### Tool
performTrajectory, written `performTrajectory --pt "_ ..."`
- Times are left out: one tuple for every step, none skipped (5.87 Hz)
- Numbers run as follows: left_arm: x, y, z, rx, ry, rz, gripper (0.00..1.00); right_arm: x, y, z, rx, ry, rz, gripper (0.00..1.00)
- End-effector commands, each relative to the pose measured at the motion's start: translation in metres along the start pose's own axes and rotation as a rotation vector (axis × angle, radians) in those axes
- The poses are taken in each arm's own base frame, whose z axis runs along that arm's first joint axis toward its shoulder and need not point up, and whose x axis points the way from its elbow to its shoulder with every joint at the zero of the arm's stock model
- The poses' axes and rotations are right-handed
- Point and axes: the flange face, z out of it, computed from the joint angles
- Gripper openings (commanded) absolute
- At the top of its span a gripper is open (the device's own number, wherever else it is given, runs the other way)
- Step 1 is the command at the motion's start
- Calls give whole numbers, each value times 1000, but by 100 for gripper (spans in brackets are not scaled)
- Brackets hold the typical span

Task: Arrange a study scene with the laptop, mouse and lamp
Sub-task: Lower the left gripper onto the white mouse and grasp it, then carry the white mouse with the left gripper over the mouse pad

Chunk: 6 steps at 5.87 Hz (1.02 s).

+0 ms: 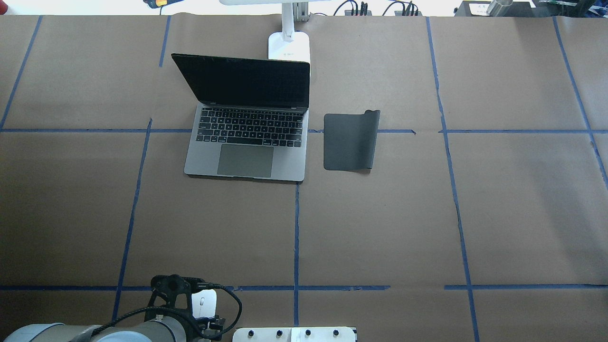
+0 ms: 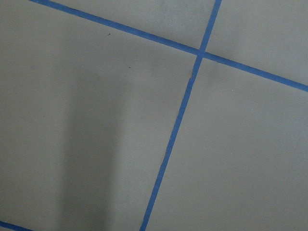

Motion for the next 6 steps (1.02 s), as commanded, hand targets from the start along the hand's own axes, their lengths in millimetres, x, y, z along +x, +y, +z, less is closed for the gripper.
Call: performTrajectory --pt "3 -32 -19 44 20 2 15 1 0 1 -2 0 2 100" --pt "10 -59 -30 55 45 17 15 2 1 3 -5 -2 5 100" --pt "20 -83 -39 65 39 -7 13 2 1 2 -4 -2 21 100" --pt "44 -108 -56 76 42 -4 13 0 0 0 0 -2 67 100" --pt "64 -132 -60 84 52 -25 13 0 -1 0 1 -2 66 100" --pt "91 -163 -45 78 42 -51 13 0 -1 0 1 -2 66 100"
